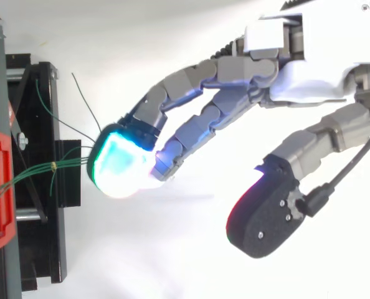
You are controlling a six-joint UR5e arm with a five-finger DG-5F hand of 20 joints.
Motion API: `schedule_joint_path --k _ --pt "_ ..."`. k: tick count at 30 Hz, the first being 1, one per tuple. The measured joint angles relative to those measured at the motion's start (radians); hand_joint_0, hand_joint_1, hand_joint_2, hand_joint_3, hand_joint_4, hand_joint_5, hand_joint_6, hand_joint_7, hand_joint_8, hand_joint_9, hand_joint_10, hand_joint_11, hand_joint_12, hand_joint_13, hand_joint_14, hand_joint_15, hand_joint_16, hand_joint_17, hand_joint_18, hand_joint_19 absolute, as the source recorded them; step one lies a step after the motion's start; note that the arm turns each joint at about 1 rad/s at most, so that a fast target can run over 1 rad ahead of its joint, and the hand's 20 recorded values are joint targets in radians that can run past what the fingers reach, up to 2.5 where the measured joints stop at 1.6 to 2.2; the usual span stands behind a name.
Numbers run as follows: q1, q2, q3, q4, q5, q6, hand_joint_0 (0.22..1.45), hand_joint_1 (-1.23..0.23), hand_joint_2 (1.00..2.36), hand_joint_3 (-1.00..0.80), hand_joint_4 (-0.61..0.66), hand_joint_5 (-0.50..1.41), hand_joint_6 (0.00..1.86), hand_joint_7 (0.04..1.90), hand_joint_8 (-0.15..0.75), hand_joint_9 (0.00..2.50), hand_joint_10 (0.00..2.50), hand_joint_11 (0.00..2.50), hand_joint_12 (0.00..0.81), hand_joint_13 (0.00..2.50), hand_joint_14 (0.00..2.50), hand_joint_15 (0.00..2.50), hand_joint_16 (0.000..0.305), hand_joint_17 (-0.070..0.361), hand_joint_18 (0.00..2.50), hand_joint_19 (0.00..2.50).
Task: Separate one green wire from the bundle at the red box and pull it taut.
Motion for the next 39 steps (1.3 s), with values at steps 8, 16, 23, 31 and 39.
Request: schedule_joint_path --k 8,16,23,31,39 --pt "0.005 -0.006 0.0 0.039 0.081 -0.018 0.56 -0.68 1.0 -0.46 0.18 -0.2 0.5 0.69 0.235 0.75 0.01 0.28 0.301 0.7 0.01 0.29 0.048 0.109 0.57 0.36" --pt "0.0 -0.05 0.0 0.093 0.106 -0.019 0.58 -0.67 1.0 -0.47 0.21 -0.19 0.5 0.74 0.252 0.83 0.01 0.44 0.306 0.78 0.01 0.35 0.045 0.101 0.63 0.36" --pt "-0.004 -0.063 -0.001 0.125 0.124 -0.032 0.58 -0.67 1.0 -0.48 0.21 -0.19 0.5 0.75 0.255 0.8 0.01 0.45 0.305 0.78 0.01 0.34 0.04 0.091 0.63 0.32" --pt "-0.017 -0.1 -0.001 0.16 0.197 -0.064 0.57 -0.68 1.0 -0.47 0.21 -0.19 0.5 0.75 0.26 0.79 0.01 0.45 0.303 0.78 0.01 0.35 0.039 0.089 0.62 0.31" --pt "-0.024 -0.107 -0.001 0.179 0.253 -0.108 0.57 -0.68 1.0 -0.47 0.22 -0.19 0.5 0.75 0.262 0.8 0.01 0.45 0.3 0.78 0.01 0.35 0.039 0.088 0.62 0.32"
